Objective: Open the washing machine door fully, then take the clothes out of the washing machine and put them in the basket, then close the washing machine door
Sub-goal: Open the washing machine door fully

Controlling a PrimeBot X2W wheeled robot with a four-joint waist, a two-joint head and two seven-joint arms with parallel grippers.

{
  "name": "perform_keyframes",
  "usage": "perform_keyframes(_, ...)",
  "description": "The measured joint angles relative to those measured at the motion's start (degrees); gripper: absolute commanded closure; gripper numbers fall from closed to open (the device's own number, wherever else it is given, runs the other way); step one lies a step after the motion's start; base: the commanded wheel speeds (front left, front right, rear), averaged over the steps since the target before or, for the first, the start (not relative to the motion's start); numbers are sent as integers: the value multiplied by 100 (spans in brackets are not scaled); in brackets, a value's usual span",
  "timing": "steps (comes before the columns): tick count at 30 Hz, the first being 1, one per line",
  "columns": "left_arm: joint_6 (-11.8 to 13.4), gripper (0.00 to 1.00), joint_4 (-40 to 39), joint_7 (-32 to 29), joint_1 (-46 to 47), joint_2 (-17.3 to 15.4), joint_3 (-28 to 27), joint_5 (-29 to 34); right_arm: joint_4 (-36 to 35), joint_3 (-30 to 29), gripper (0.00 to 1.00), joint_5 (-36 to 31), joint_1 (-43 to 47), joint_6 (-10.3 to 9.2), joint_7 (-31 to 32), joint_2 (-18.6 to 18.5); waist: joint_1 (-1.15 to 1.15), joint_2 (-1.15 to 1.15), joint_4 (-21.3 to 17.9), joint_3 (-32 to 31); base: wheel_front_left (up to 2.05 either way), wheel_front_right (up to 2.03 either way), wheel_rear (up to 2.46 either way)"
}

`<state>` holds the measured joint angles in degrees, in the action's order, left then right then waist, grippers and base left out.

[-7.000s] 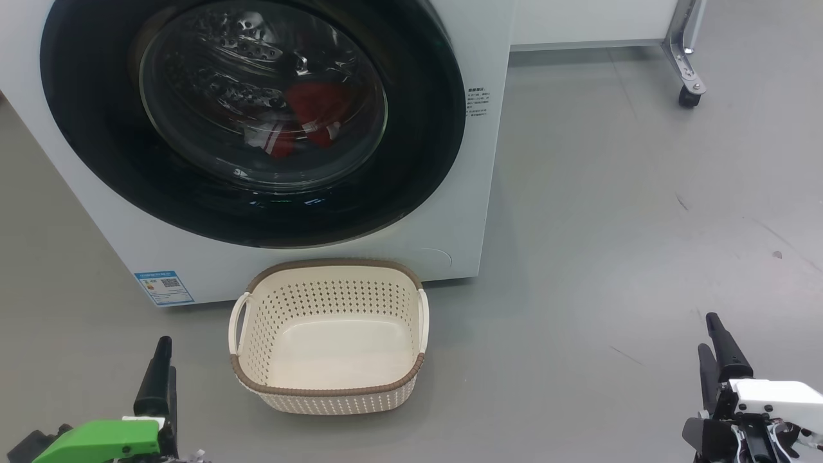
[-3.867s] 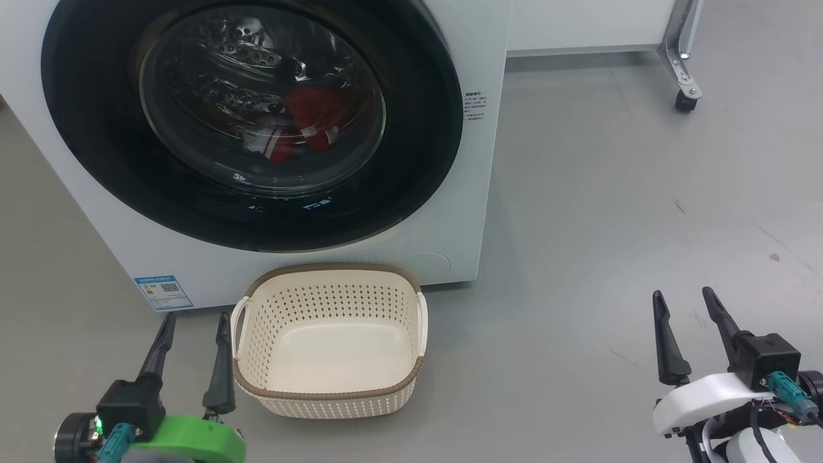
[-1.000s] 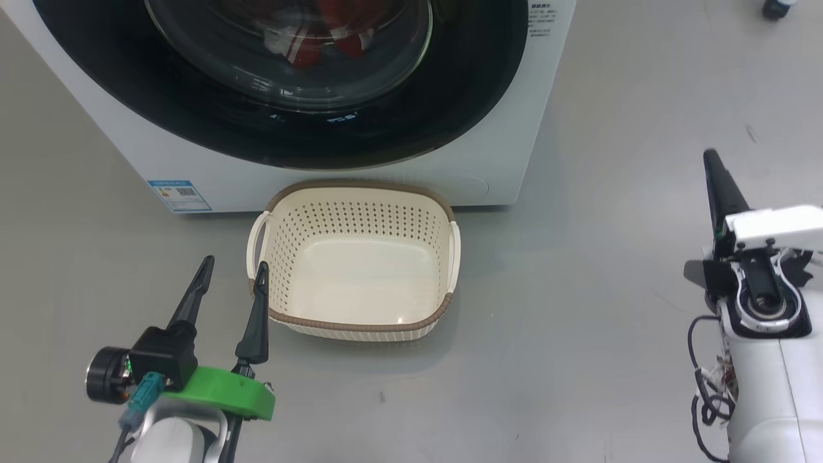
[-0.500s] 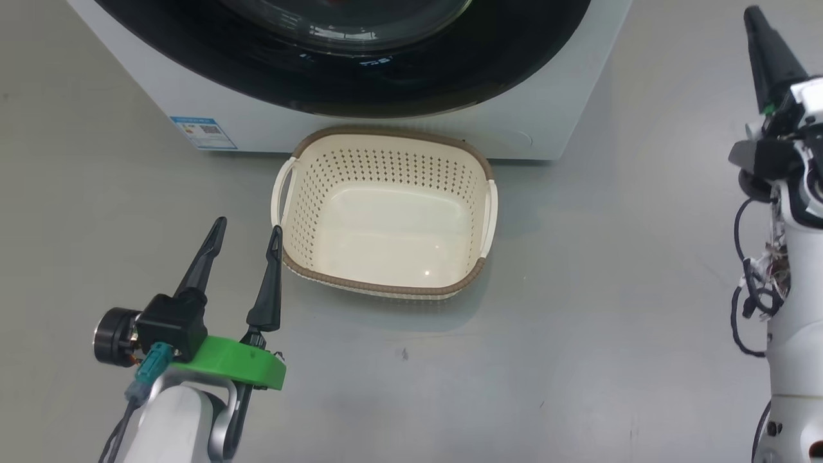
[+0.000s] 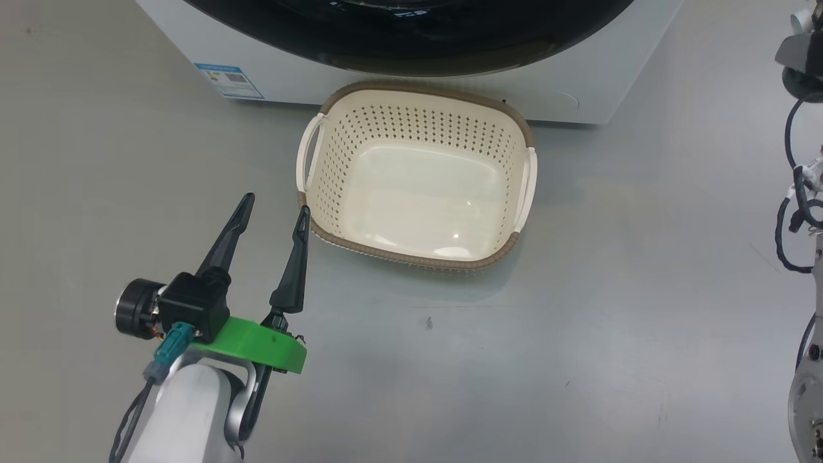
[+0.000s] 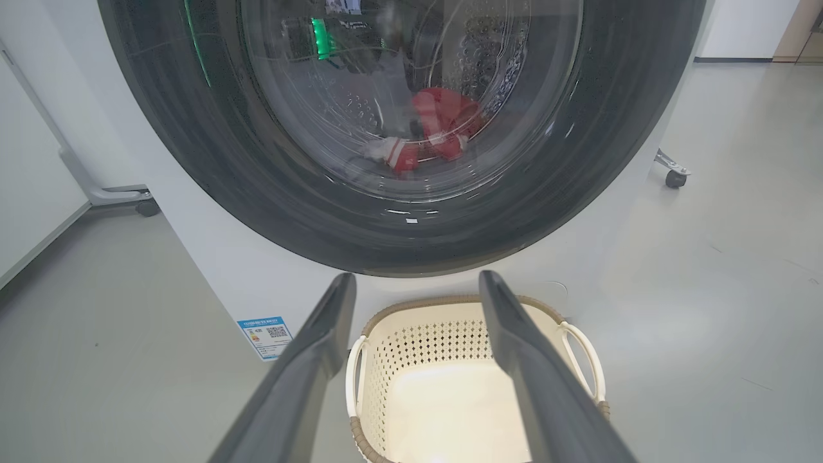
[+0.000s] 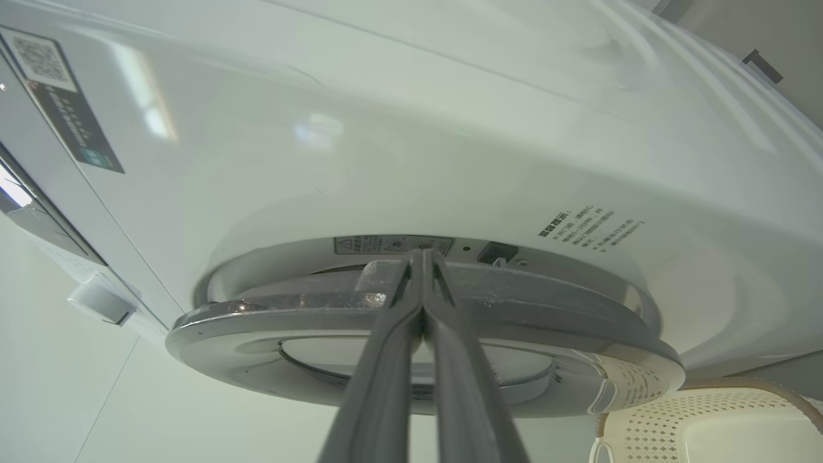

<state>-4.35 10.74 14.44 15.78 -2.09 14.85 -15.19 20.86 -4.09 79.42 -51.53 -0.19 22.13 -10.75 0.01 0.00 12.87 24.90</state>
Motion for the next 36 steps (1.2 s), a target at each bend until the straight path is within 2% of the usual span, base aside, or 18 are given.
perform_keyframes(11,10,0,5,0,113,18,199,-122,327,100,100,183,-708,-281,542,-167,0,0,310,232,0,0,0)
perform_keyframes(22,60,0,-11,1,253,25,465,-274,655,137,100,218,-1239,-459,915,-465,0,0,612,414,0,0,0)
perform_keyframes(36,238,0,-36,1,304,38,477,-387,998,192,100,379,-1532,-525,1440,-628,0,0,762,535,0,0,0)
